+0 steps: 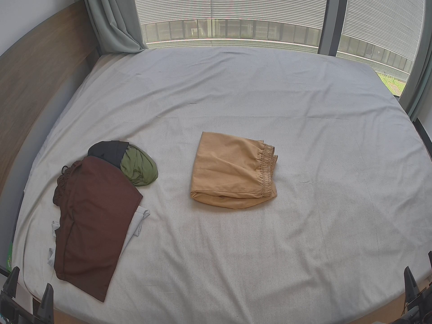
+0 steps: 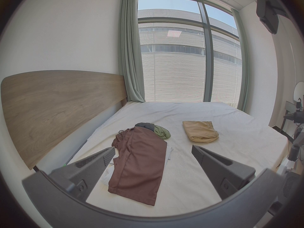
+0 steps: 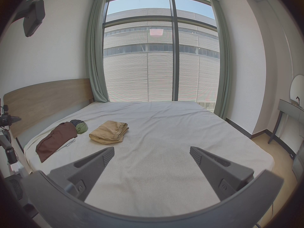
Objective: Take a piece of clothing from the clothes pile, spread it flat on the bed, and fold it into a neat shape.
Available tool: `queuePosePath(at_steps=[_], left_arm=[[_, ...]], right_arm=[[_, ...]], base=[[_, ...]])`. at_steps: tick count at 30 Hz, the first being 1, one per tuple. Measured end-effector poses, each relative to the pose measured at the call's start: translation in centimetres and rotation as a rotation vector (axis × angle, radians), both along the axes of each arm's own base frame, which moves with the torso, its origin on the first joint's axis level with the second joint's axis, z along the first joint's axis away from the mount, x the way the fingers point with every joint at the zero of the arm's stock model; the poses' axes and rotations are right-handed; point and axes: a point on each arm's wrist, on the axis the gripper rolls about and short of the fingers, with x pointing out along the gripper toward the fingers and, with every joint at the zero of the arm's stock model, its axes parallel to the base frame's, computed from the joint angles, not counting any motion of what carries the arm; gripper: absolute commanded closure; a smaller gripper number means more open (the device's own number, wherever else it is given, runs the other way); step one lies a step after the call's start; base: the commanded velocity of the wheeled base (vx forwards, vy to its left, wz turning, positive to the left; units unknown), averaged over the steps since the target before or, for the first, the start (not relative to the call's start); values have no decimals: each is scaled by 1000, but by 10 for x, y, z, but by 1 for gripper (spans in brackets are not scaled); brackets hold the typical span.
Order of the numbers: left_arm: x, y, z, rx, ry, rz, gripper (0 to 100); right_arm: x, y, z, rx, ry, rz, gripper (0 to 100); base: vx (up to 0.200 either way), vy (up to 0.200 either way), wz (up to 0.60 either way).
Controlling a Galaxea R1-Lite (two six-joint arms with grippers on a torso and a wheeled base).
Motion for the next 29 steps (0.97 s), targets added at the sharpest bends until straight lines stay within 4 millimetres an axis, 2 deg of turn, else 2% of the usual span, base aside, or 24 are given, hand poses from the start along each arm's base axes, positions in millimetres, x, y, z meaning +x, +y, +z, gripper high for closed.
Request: queuePosePath(at_steps=[29], left_arm=[[0, 0, 0, 9, 1, -7, 0]], right_arm=[[0, 0, 0, -1, 1, 4, 0]], base=[[0, 0, 0]])
